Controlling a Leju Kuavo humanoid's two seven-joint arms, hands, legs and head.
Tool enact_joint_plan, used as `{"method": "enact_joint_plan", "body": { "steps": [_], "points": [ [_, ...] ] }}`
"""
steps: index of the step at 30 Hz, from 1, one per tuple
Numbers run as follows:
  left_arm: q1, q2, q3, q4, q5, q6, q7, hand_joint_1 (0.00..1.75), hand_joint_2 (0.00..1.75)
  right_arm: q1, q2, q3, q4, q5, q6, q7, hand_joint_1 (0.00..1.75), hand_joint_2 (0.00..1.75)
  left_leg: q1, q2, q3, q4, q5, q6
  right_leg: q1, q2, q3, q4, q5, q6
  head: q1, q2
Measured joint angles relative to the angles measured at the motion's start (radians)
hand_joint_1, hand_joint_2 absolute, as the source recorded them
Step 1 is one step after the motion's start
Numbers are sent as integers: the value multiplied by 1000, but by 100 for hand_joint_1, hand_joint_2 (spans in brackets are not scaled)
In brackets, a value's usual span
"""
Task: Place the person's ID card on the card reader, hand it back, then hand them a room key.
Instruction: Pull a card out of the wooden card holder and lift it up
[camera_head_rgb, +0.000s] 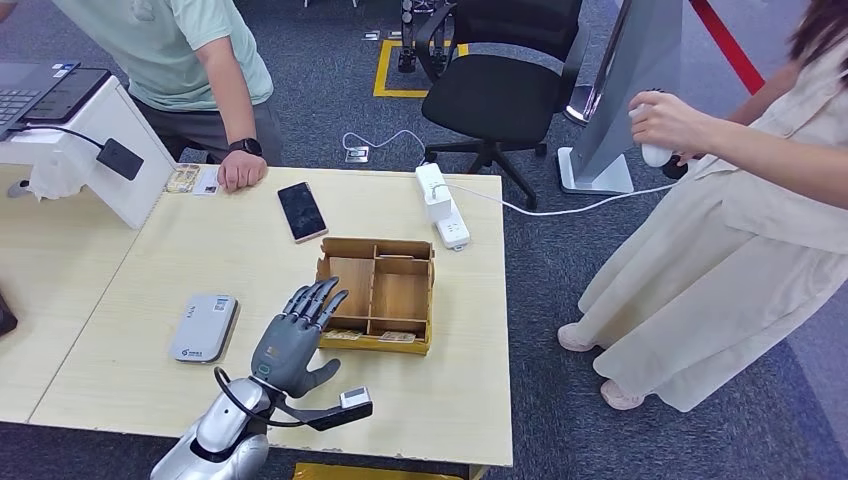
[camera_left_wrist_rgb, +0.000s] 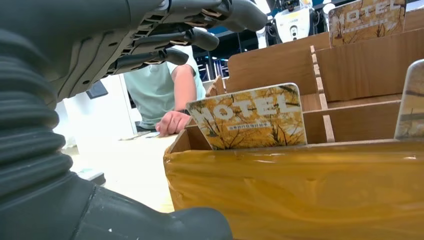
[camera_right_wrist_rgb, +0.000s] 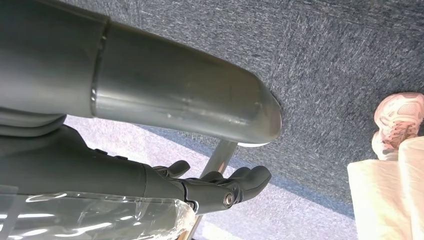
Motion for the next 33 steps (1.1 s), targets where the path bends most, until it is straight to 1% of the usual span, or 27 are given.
{"method": "enact_joint_plan", "body": {
  "steps": [20,21,22,23,25,26,27,28,33],
  "points": [
    [-4,-18,0,23,14,4,-4,0,175,0,0,3,0,2,0,2,0,0,0,0,0,0,0,0,0,0,0,0,0,0,0,0],
    [-4,-19,0,23,13,11,-5,3,175,0,0,3,0,2,0,2,0,0,0,0,0,0,0,0,0,0,0,0,0,0,0,0],
    [-4,-19,0,23,13,20,-6,16,175,0,0,3,0,2,0,3,0,0,0,0,0,0,0,0,0,0,0,0,0,0,0,0],
    [-4,-19,0,23,11,31,-6,52,175,0,0,3,0,2,0,3,0,0,0,0,0,0,0,0,0,0,0,0,0,0,0,0],
    [-4,-20,0,22,5,57,-11,135,175,0,0,4,0,2,0,4,0,0,0,0,0,0,0,0,0,0,0,0,0,0,0,0],
    [-4,-20,0,21,2,70,-15,166,175,0,0,4,0,2,0,4,0,0,0,0,0,0,0,0,0,0,0,0,0,0,0,0],
    [-4,-20,0,19,-2,83,-18,173,175,0,0,4,0,2,0,4,0,0,0,0,0,0,0,0,0,0,0,0,0,0,0,0],
    [-4,-20,0,17,-5,94,-20,175,175,0,0,4,0,2,0,4,0,0,0,0,0,0,0,0,0,0,0,0,0,0,0,0],
    [-4,-20,0,16,-7,110,-21,175,175,0,0,8,0,2,0,4,0,0,0,0,0,0,0,0,0,0,0,0,0,0,0,0]
  ]
}}
